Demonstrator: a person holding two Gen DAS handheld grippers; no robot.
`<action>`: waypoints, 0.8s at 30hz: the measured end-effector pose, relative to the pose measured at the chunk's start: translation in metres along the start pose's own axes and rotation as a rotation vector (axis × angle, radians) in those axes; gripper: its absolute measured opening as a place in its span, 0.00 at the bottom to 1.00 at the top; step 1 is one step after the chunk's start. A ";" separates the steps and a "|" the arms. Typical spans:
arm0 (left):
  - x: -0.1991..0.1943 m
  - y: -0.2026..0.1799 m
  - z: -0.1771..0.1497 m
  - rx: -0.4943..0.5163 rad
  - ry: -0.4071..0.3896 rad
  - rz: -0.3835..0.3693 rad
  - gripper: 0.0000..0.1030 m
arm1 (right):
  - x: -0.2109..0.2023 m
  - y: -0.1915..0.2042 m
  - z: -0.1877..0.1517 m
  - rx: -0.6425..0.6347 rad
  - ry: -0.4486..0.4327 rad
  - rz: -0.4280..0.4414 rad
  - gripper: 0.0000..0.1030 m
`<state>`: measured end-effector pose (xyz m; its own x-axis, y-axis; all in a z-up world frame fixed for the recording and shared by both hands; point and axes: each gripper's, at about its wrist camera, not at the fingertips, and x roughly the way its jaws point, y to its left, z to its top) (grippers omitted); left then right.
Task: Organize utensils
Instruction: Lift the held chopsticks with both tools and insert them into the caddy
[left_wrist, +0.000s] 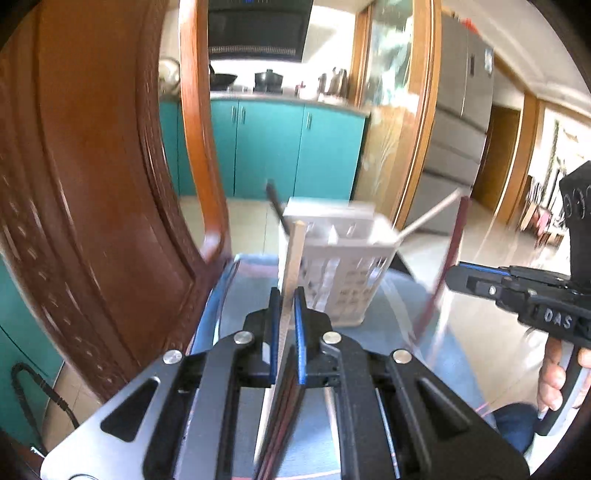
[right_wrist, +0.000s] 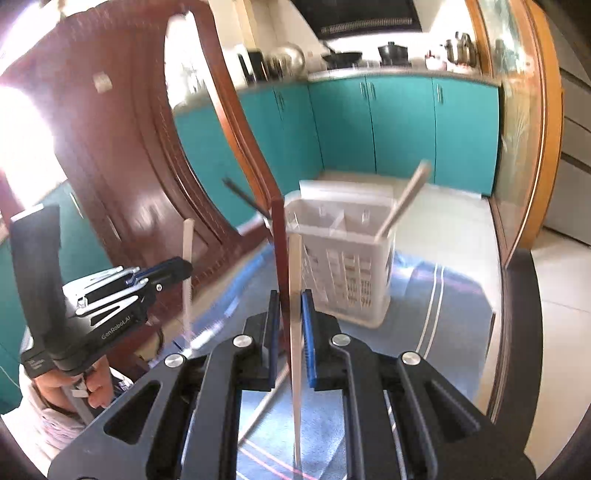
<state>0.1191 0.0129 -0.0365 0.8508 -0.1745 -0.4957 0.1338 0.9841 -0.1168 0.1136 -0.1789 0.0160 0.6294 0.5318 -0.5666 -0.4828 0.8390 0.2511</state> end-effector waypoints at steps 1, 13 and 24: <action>-0.006 0.000 0.004 -0.001 -0.018 -0.003 0.07 | -0.010 -0.003 0.006 0.003 -0.030 0.007 0.06; -0.030 -0.008 0.037 -0.017 -0.126 -0.063 0.06 | -0.009 -0.026 0.026 0.049 -0.071 -0.009 0.06; -0.004 -0.001 0.035 -0.018 -0.062 -0.053 0.02 | 0.031 -0.061 0.011 0.178 -0.006 -0.018 0.06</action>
<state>0.1331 0.0132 -0.0046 0.8728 -0.2234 -0.4339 0.1707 0.9727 -0.1573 0.1689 -0.2122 -0.0082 0.6409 0.5169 -0.5674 -0.3562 0.8551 0.3766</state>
